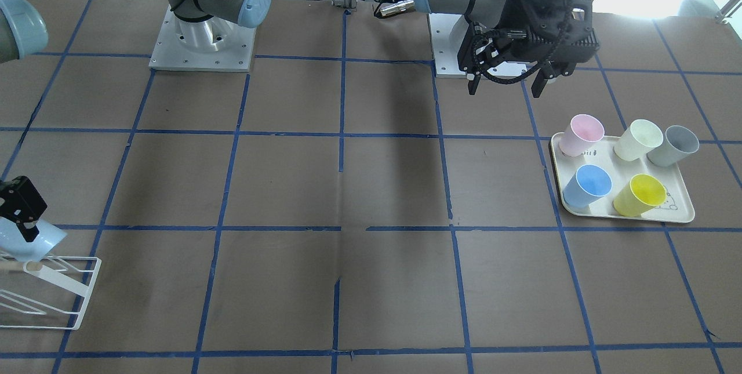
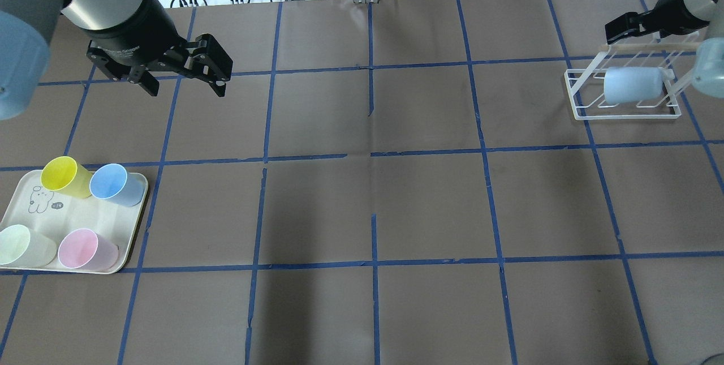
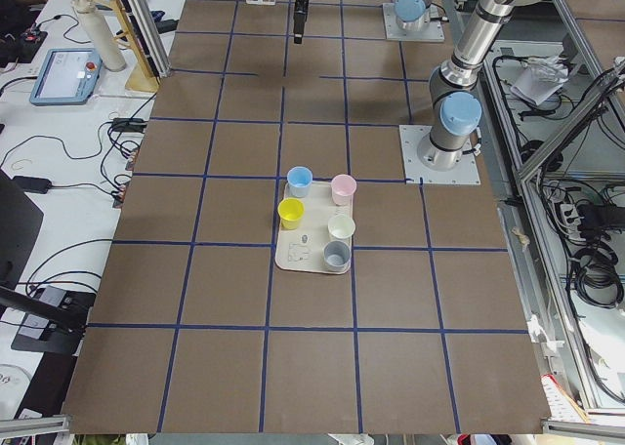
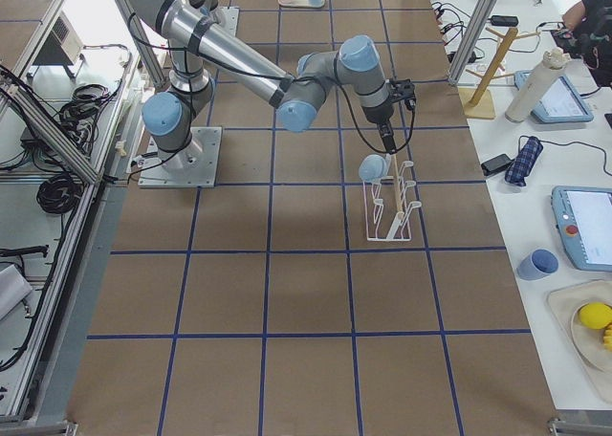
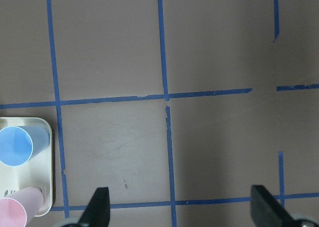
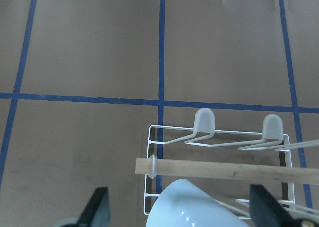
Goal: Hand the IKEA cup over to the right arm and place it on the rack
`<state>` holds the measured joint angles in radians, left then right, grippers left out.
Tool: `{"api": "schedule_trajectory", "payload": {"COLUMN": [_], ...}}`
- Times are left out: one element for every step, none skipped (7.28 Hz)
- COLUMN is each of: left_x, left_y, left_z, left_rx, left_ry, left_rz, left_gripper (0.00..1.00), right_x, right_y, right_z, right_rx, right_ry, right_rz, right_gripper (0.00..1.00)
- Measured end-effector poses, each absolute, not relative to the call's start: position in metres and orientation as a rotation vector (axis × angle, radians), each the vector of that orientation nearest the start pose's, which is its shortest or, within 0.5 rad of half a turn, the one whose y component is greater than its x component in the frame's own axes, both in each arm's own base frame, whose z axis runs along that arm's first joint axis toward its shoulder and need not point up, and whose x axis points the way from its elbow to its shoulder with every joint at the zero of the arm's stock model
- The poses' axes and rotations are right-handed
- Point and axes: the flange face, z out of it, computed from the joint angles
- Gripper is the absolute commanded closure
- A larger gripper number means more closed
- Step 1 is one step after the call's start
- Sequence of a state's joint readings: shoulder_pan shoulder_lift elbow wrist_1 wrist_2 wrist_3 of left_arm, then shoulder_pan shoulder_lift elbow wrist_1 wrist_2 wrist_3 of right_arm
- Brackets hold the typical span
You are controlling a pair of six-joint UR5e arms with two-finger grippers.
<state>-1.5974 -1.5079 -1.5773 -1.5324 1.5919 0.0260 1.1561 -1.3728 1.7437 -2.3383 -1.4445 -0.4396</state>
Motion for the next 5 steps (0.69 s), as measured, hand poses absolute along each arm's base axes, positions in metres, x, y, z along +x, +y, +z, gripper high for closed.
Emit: {"api": "schedule_trajectory", "payload": {"left_x": [-0.144,-0.144,-0.144,-0.144,-0.144], "left_y": [-0.47,-0.47,-0.47,-0.47,-0.47], "left_z": [0.519,0.519,0.519,0.519,0.519], "left_rx": [0.08,0.079,0.079,0.079,0.077], "left_ry": [3.117,3.117,3.117,3.117,3.117], "left_rz": [-0.148,-0.148,-0.149,-0.149,-0.148], "left_gripper": [0.0,0.0,0.0,0.0,0.0], "right_x": [-0.096,-0.089,-0.078,-0.063,-0.044], "right_y": [-0.582,-0.576,-0.573,-0.571,-0.568], "right_z": [0.406,0.428,0.444,0.454,0.46], "right_rx": [-0.069,-0.069,-0.079,-0.091,-0.089], "right_ry": [3.117,3.109,3.099,3.088,3.074], "right_rz": [-0.578,-0.517,-0.464,-0.413,-0.359], "right_gripper": [0.0,0.0,0.0,0.0,0.0]}}
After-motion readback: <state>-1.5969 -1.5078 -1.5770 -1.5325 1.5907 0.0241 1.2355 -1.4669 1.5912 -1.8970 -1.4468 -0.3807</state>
